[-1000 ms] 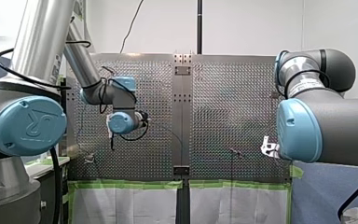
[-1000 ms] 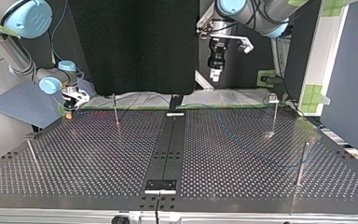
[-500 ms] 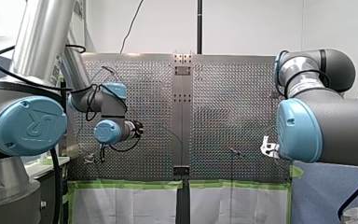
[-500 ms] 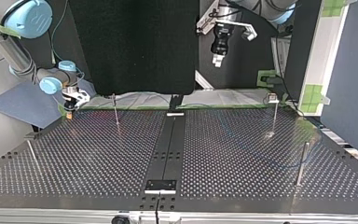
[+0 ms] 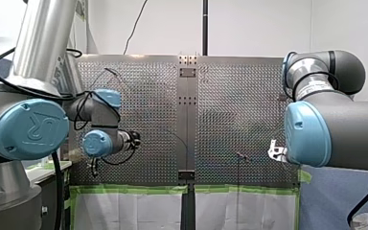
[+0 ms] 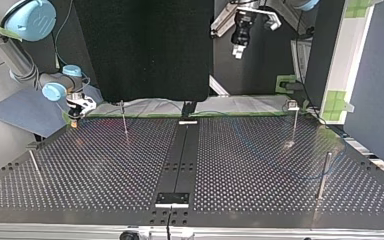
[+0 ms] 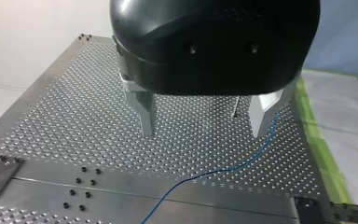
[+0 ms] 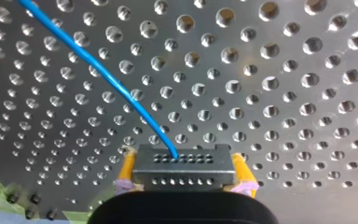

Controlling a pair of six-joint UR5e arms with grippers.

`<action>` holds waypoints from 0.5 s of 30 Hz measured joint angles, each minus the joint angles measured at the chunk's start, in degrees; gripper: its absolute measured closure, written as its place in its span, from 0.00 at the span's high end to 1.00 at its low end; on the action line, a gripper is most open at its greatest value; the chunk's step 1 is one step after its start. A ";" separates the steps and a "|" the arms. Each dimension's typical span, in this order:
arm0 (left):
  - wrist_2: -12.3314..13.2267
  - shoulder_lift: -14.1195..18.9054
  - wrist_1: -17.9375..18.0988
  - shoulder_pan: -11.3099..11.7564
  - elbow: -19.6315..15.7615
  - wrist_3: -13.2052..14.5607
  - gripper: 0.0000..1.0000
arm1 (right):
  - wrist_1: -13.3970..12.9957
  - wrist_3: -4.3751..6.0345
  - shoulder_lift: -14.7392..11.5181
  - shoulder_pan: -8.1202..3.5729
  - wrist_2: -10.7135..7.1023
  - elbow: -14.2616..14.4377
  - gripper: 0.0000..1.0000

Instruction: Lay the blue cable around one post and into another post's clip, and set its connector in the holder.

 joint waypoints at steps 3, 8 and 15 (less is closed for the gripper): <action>-0.10 0.00 0.07 0.02 -0.27 0.00 0.99 | 0.13 -0.22 -0.01 -0.02 -0.06 -0.01 0.00; 0.05 0.00 0.23 0.03 0.18 0.00 0.99 | 0.28 -0.31 -0.07 0.00 -0.16 -0.01 0.00; 0.14 0.00 0.38 -0.11 1.09 -0.07 0.99 | 0.43 -0.32 -0.14 0.08 -0.55 0.01 0.00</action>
